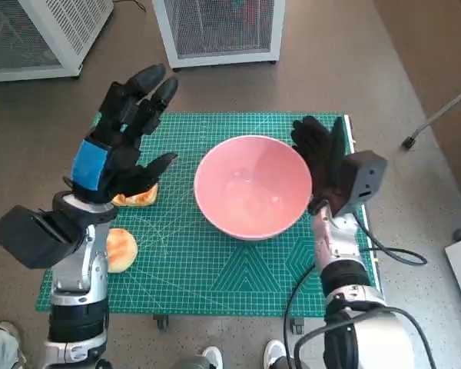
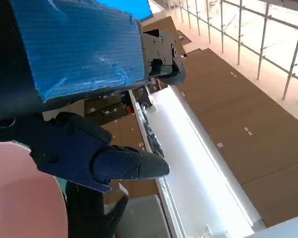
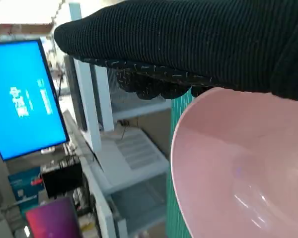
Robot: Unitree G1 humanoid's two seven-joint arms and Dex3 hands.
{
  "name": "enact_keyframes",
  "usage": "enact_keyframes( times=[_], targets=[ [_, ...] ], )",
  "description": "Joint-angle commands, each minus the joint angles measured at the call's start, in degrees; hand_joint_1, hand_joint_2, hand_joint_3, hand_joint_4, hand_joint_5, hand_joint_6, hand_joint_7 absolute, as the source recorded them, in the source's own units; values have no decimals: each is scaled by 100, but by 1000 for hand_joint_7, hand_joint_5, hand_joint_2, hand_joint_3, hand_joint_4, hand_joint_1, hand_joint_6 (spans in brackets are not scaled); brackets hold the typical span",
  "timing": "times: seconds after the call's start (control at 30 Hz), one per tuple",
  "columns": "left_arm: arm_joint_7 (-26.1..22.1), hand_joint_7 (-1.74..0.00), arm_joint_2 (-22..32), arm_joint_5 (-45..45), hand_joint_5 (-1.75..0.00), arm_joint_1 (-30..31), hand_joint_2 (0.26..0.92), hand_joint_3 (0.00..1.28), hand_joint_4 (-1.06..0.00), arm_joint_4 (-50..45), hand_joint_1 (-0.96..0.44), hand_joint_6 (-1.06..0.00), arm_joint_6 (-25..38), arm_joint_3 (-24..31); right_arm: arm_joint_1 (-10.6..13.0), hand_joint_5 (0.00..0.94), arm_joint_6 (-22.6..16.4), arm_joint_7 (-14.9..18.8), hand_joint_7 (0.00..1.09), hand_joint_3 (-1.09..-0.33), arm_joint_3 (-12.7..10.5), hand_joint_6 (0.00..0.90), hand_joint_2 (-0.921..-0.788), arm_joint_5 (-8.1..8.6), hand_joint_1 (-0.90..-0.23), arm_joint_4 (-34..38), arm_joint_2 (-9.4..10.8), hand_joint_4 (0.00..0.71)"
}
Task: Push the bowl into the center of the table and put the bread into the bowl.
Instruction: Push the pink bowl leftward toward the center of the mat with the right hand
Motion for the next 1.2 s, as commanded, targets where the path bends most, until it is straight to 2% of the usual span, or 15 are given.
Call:
enact_keyframes(
  times=[0.03,0.27,0.63,0.9,1.07,1.2],
  targets=[
    [16,-529,25,-99,-4,77,921,268,-280,-140,-562,-88,46,57,-68,3,148,40,173,-727,-49,250,-921,59,-652,99,127,181],
    [46,-515,50,-148,-3,148,921,266,-281,-274,-561,-96,155,109,-147,5,186,10,170,-723,3,251,-921,-9,-638,105,233,189],
    [117,-497,56,-142,-3,191,921,259,-283,-367,-549,-122,263,164,-227,7,278,-83,158,-741,162,240,-921,-170,-618,129,286,199],
    [157,-487,18,-85,-3,178,921,258,-283,-291,-549,-134,204,130,-266,7,314,31,151,-751,244,237,-921,-192,-618,93,94,203],
    [168,-483,-6,-69,-3,163,921,259,-283,-267,-548,-138,191,99,-307,6,235,224,147,-755,167,235,-921,-111,-621,22,-98,203],
    [166,-480,-33,-60,-2,136,921,259,-284,-218,-551,-140,162,73,-356,3,0,370,145,-754,52,237,-921,18,-632,-82,-210,198]
  ],
)
